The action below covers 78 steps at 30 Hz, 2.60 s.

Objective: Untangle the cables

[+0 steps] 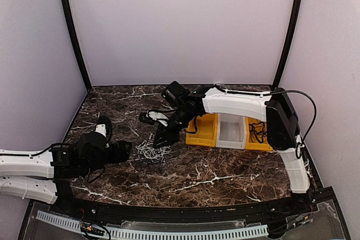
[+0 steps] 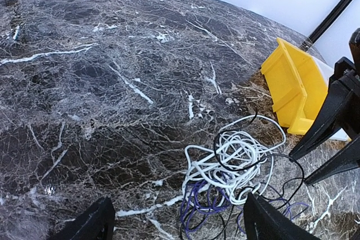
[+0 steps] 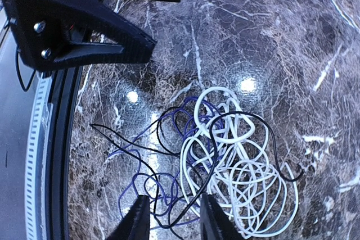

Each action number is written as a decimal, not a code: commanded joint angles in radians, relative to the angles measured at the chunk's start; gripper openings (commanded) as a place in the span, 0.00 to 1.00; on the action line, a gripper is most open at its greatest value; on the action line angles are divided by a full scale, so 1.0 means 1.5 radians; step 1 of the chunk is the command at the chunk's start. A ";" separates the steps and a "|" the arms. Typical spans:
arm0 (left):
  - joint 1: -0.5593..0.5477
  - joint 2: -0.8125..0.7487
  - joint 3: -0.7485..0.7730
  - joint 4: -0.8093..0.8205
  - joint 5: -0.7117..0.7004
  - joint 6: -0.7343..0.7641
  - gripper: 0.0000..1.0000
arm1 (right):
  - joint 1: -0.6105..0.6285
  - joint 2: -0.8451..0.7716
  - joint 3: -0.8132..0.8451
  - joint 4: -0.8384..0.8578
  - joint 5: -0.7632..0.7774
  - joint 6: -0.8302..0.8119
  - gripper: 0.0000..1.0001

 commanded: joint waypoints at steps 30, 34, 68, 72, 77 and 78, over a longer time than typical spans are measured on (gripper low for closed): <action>-0.010 0.373 0.011 0.705 0.136 0.456 0.66 | 0.006 -0.142 0.041 -0.043 -0.121 0.039 0.00; -0.010 0.499 0.039 0.801 0.125 0.461 0.58 | -0.001 -0.183 0.037 -0.046 -0.131 0.025 0.00; -0.011 0.541 0.063 0.773 0.194 0.362 0.55 | -0.331 -0.490 0.017 0.002 -0.085 0.008 0.00; -0.018 0.475 0.050 0.756 0.211 0.356 0.59 | -0.383 -0.521 -0.030 0.029 -0.065 0.019 0.00; -0.022 0.380 0.049 0.682 0.220 0.354 0.62 | -0.444 -0.552 -0.069 0.054 -0.033 0.022 0.00; -0.023 0.368 0.048 0.671 0.218 0.354 0.62 | -0.456 -0.557 -0.075 0.056 -0.026 0.022 0.00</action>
